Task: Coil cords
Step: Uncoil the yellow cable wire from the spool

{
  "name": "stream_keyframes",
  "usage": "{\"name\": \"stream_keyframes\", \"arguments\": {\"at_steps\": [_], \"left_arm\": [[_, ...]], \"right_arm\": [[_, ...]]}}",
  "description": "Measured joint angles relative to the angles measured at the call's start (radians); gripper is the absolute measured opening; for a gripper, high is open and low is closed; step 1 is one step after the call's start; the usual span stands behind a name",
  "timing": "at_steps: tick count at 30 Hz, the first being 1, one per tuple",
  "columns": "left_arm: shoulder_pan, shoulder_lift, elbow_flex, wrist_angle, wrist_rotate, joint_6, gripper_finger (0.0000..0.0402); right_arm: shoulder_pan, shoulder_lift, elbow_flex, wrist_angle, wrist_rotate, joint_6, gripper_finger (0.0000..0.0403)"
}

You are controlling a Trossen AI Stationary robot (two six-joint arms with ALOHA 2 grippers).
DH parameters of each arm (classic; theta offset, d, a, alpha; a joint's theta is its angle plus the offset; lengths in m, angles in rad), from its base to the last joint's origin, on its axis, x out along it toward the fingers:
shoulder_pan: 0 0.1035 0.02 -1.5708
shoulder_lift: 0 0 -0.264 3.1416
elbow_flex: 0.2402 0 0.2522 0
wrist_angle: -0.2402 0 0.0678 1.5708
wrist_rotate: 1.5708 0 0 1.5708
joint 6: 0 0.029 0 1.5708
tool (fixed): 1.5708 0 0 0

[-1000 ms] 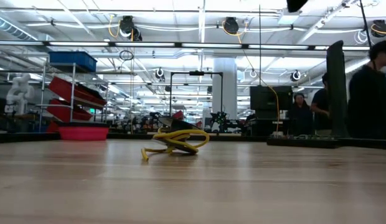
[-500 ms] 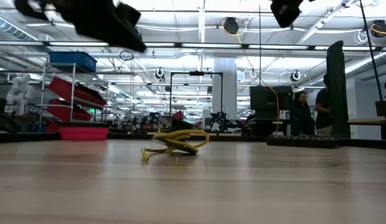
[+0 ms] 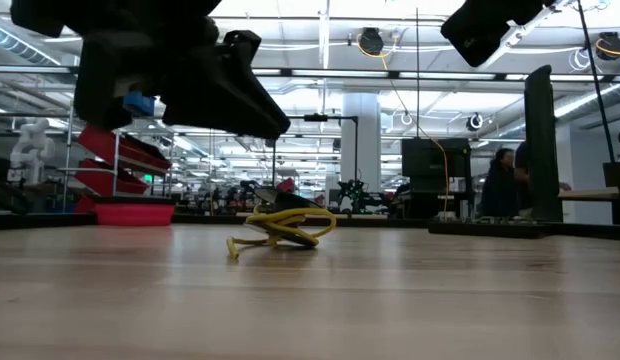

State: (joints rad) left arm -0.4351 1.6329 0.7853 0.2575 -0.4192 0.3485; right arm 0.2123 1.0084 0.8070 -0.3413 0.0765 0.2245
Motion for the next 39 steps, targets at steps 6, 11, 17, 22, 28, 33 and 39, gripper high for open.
{"name": "stream_keyframes", "arguments": {"at_steps": [6,11,17,22,28,33,39], "left_arm": [[-0.020,0.000,0.000,-0.015,-0.069,0.033,0.0236],[-0.046,0.000,0.000,-0.035,-0.088,0.137,0.0261],[-0.050,0.000,0.000,-0.102,-0.157,0.166,0.0251],[-0.050,0.000,0.000,-0.113,-0.188,0.166,0.0242],[-0.049,0.000,0.001,-0.110,-0.188,0.166,0.0237],[-0.049,0.000,0.001,-0.110,-0.188,0.163,0.0237],[-0.049,0.000,0.001,-0.110,-0.188,0.164,0.0237]], "right_arm": [[0.000,0.000,0.000,-0.003,0.000,0.000,0.0000],[0.000,0.000,0.000,-0.010,0.000,0.000,0.0000],[0.000,0.000,0.000,-0.011,0.000,0.000,0.0000],[0.000,0.000,0.000,-0.011,0.000,0.000,0.0000],[-0.001,0.000,0.000,-0.011,0.002,-0.007,0.0000],[-0.001,0.000,0.000,-0.011,0.002,-0.004,0.0000],[-0.001,0.000,0.000,-0.010,0.002,-0.002,0.0000]]}}
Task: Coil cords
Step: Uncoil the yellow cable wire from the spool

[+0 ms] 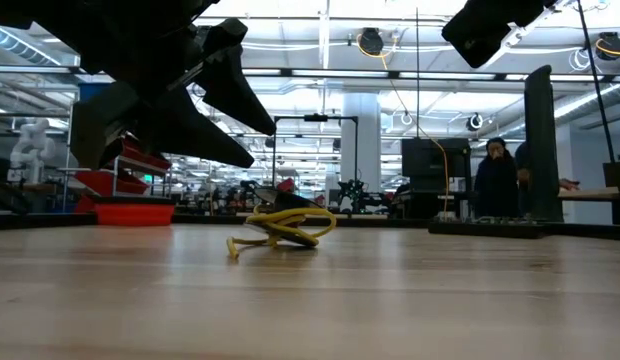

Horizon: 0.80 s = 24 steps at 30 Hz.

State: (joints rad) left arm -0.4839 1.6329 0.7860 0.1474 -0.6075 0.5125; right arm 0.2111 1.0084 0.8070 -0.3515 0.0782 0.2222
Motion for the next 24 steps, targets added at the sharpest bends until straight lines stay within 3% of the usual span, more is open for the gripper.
{"name": "stream_keyframes", "arguments": {"at_steps": [9,24], "left_arm": [[0.014,0.008,0.001,0.002,0.000,-0.001,0.0237],[0.031,0.121,0.001,0.034,0.000,0.000,0.0237]], "right_arm": [[0.000,0.000,0.000,0.000,0.000,-0.001,0.0000],[0.000,0.000,0.000,0.000,0.001,-0.029,0.0000]]}}
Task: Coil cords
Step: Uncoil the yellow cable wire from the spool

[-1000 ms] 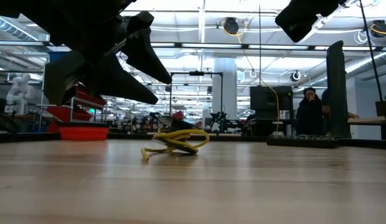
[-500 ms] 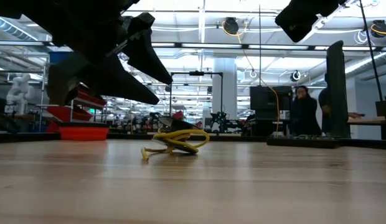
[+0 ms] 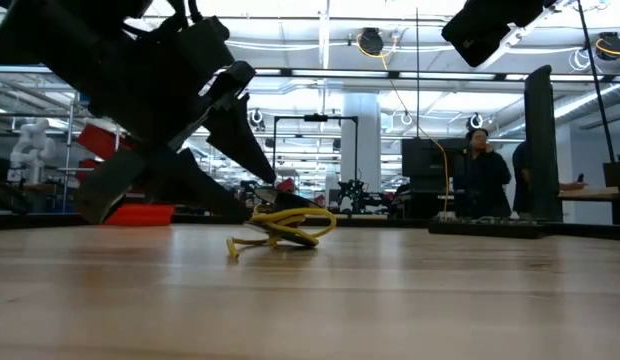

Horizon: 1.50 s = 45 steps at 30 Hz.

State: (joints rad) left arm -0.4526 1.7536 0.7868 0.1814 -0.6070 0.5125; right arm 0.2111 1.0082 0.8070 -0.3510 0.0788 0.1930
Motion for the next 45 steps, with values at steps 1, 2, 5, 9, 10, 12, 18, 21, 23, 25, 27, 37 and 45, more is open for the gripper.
{"name": "stream_keyframes", "arguments": {"at_steps": [1,2,5,9,10,12,18,21,23,25,27,37,45], "left_arm": [[0.002,0.000,0.000,0.009,0.000,0.000,0.0237],[0.004,0.001,0.000,0.021,-0.001,0.000,0.0237],[0.006,0.001,0.000,0.052,-0.001,0.000,0.0237],[0.012,0.001,0.000,0.049,-0.001,0.001,0.0237],[0.015,0.001,0.000,0.044,-0.001,0.001,0.0237],[0.016,0.001,0.000,0.040,-0.012,0.001,0.0237],[0.016,0.001,0.000,0.042,-0.032,0.001,0.0237],[0.016,0.001,0.000,0.042,-0.047,0.001,0.0237],[0.016,0.001,0.000,0.041,-0.056,0.001,0.0237],[0.016,0.001,0.000,0.042,-0.056,0.001,0.0237],[0.016,0.001,0.000,0.041,-0.057,0.001,0.0237],[0.015,0.001,0.000,0.041,-0.099,0.042,0.0229],[0.015,0.001,0.000,0.027,-0.084,0.051,0.0169]], "right_arm": [[0.000,0.000,0.000,0.000,0.000,-0.003,0.0000],[0.000,0.000,0.000,-0.001,0.000,-0.003,0.0000],[0.000,0.000,0.000,0.000,0.000,-0.003,0.0000],[0.000,0.000,0.000,-0.001,0.000,-0.004,0.0000],[0.000,0.000,0.000,-0.001,0.000,-0.004,0.0000],[0.000,0.000,0.000,-0.001,0.000,-0.004,0.0000],[0.000,0.000,0.000,-0.001,0.002,-0.004,0.0000],[0.000,0.000,0.000,-0.001,0.004,-0.004,0.0000],[0.000,0.000,0.000,-0.001,0.005,-0.004,0.0000],[0.000,0.000,0.000,-0.001,0.005,-0.004,0.0000],[0.000,0.000,0.000,-0.001,0.005,-0.004,0.0000],[0.000,0.000,0.000,-0.001,0.005,-0.004,0.0000],[0.000,0.000,0.000,-0.001,0.005,-0.004,0.0000]]}}
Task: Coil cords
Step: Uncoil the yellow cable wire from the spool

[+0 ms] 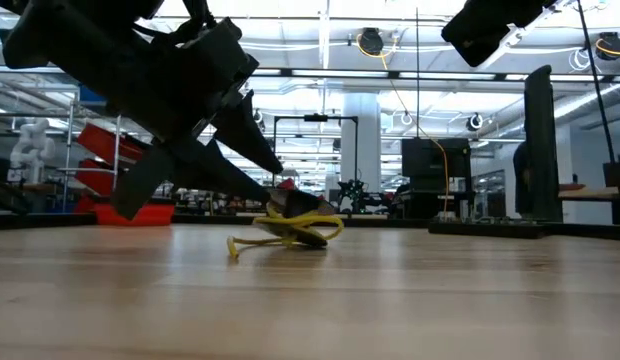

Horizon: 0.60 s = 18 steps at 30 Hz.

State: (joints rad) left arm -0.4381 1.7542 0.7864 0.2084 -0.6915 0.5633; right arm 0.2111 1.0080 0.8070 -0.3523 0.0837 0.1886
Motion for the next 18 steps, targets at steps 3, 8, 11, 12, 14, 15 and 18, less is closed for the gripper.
{"name": "stream_keyframes", "arguments": {"at_steps": [3,8,11,12,14,15,18], "left_arm": [[0.000,0.000,0.000,-0.023,0.000,0.000,0.0161],[0.000,0.000,0.000,-0.035,-0.014,-0.005,0.0159],[0.000,0.000,0.000,-0.035,-0.016,-0.005,0.0159],[0.000,0.000,0.000,-0.035,-0.016,-0.005,0.0159],[0.000,0.000,0.000,-0.035,-0.016,-0.005,0.0159],[0.000,0.000,0.000,-0.035,-0.016,-0.005,0.0159],[0.000,0.000,0.000,-0.035,-0.016,-0.007,0.0159]], "right_arm": [[0.000,0.000,0.000,0.000,0.000,0.000,0.0000],[0.000,0.000,0.000,0.000,0.000,0.000,0.0000],[0.000,0.000,0.000,0.000,0.000,0.000,0.0000],[0.000,0.000,0.000,0.000,0.000,0.000,0.0000],[0.000,0.000,0.000,0.000,0.000,0.000,0.0000],[0.000,0.000,0.000,0.000,0.000,0.000,0.0000],[0.000,0.000,0.000,0.000,0.003,-0.002,0.0000]]}}
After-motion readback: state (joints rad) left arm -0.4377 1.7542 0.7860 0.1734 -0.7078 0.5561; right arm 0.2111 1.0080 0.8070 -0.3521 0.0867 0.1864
